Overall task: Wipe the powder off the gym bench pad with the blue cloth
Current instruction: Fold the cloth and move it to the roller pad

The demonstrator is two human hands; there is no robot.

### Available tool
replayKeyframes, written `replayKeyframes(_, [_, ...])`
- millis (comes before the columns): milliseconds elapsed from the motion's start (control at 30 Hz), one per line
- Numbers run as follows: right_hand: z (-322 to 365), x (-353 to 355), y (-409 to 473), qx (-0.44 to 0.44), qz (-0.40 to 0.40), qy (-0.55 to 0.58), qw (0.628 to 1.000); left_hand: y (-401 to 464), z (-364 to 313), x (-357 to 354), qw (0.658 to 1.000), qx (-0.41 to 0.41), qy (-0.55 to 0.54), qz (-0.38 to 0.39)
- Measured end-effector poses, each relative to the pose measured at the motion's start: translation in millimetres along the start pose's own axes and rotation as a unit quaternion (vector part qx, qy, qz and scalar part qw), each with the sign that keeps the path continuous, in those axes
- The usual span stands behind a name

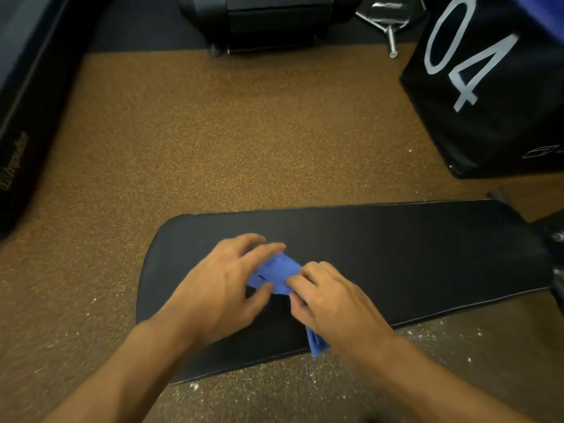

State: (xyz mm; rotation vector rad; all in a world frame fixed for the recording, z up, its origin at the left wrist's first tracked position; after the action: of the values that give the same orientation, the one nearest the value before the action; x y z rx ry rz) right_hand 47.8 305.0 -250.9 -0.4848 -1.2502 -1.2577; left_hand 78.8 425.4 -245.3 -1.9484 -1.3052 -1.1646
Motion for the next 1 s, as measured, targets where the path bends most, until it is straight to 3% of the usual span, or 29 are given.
replayKeyframes(133, [-5.7,40.5,14.3,-0.012,-0.004,0.023,1.0,14.1,-46.9,8.7,0.994,-0.072,-0.038,0.077])
replayKeyframes(300, [-23.3,131.0,24.2,-0.059,-0.035,0.047,0.997,58.1,-103.8,48.0,0.993,-0.11,-0.021,0.043])
replayKeyframes(500, [-97.7,261.3,-9.6,-0.175,-0.05,0.031,0.983,129.0,-262.5,81.1,0.969,-0.234,-0.028,0.072])
replayKeyframes(733, [-196.1,411.4,-71.7,-0.318,-0.127,-0.018,0.939,187.0,-446.1,85.1,0.935,-0.341,-0.027,0.089])
replayKeyframes(1000, [-293.7,530.2,-175.7,-0.413,-0.137,-0.087,0.896,228.7,-613.2,18.1,0.896,-0.423,-0.069,0.113])
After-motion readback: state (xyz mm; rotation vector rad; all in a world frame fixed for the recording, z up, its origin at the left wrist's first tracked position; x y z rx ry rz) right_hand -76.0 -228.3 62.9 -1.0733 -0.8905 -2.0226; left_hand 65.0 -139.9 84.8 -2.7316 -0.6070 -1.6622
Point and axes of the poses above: each hand's wrist, its own y-axis towards the middle knuckle, its own x-axis out of the back of the hand, z = x × y, the point moved 10 cm from there along y, towards the middle knuckle, and after that the axes turned 12 degrees about -z, right-handed, at the moved point
